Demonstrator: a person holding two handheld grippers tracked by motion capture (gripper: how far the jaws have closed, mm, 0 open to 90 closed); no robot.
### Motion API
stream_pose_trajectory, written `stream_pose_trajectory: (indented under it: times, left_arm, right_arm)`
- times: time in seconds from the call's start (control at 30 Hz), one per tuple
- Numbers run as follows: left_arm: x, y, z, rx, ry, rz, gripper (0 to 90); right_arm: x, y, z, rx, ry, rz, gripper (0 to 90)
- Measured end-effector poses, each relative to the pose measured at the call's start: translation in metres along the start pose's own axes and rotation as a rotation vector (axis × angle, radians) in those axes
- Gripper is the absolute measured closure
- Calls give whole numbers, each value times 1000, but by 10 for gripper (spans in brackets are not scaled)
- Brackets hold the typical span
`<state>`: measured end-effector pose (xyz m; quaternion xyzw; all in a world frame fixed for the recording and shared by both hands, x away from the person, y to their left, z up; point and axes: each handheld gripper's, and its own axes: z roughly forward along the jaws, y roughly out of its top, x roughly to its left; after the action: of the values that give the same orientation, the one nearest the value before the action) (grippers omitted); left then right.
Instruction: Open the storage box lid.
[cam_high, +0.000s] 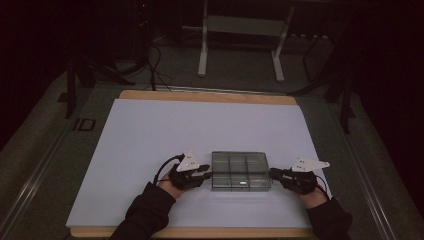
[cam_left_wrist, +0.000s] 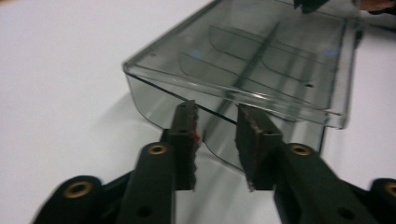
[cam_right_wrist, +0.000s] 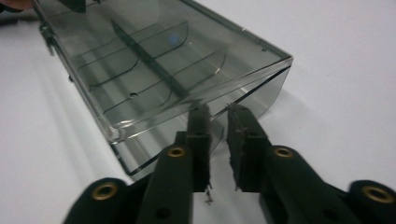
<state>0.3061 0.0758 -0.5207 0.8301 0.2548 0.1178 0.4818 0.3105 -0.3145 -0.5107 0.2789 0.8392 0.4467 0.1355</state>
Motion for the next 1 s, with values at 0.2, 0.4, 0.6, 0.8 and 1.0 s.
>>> stream_pose_trajectory:
  times: [0.2, 0.4, 0.6, 0.8, 1.0]
  left_arm:
    - [2, 6, 1, -23, 16, 6, 662]
    - [3, 11, 1, -47, 39, 18, 640]
    - [8, 15, 2, -59, 46, 18, 644]
    - [11, 17, 6, -70, 53, 22, 695]
    - [15, 21, 8, -94, 67, 11, 718]
  right_arm:
    - [-2, 6, -1, -39, -37, -19, 686]
    - [-4, 15, 4, -39, -49, -37, 676]
    - [-7, 20, 10, -43, -52, -55, 690]
    - [-11, 25, 13, -43, -61, -50, 712]
    - [-15, 29, 14, -53, -72, -42, 735]
